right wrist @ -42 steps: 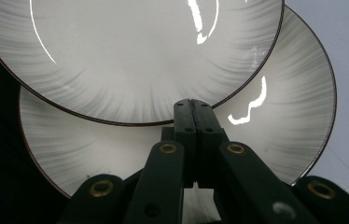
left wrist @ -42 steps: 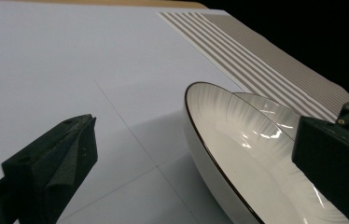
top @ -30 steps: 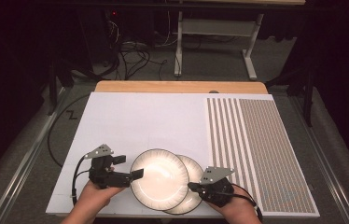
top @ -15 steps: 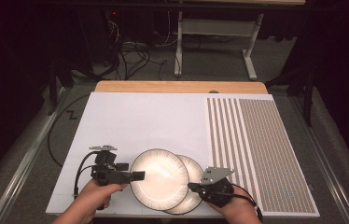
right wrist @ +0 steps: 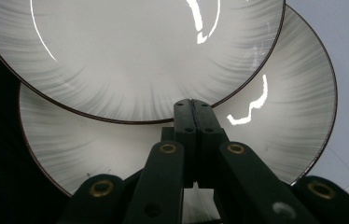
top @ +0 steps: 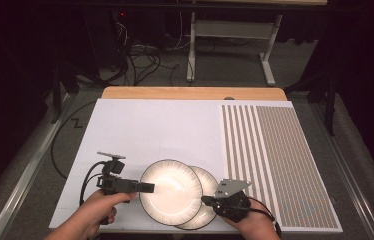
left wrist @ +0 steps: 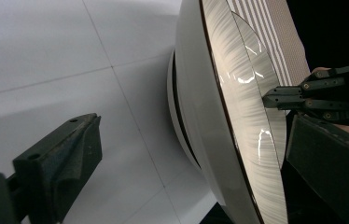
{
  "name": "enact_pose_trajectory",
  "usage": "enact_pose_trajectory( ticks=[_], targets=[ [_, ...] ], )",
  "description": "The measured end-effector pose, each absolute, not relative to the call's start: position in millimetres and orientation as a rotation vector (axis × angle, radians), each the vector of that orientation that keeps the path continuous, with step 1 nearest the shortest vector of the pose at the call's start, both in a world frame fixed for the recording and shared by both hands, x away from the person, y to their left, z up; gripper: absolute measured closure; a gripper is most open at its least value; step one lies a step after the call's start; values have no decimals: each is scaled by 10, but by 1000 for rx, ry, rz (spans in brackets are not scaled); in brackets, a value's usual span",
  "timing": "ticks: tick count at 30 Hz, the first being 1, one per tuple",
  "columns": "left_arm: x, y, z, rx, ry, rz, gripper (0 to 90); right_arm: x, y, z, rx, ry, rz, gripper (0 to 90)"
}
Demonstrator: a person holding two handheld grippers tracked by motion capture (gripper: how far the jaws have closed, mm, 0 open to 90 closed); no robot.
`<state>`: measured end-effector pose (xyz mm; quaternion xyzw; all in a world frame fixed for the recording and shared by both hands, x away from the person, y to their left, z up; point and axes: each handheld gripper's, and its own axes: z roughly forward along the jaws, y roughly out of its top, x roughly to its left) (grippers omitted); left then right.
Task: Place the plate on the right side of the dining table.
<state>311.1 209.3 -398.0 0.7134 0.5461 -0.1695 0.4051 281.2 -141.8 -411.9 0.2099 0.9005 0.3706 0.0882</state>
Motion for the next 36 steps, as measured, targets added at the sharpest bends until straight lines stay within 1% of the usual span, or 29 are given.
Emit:
enact_pose_trajectory(
  ticks=[3,5,7,11,13,21,27,36],
  targets=[
    [3123,2085,-3978,1804,1402,-467,91,2814,-1419,-4120,622,2680,1099,900],
    [3128,2070,-3979,1802,1407,-490,155,2814,-1419,-4120,621,2680,1098,900],
    [3135,2043,-3980,1814,1410,-521,192,2814,-1419,-4120,621,2680,1097,900],
    [3140,2019,-3965,1819,1420,-541,316,2811,-1419,-4121,618,2680,1095,900],
    [3150,2022,-3959,1826,1426,-547,393,2811,-1420,-4122,618,2679,1095,900],
    [3164,2005,-3979,1842,1422,-580,599,2810,-1419,-4122,615,2679,1094,900],
    [3163,2002,-3986,1839,1426,-575,701,2807,-1419,-4122,617,2678,1093,900],
    [3141,1980,-3977,1863,1439,-533,733,2815,-1435,-4122,622,2672,1093,900]
  ],
)
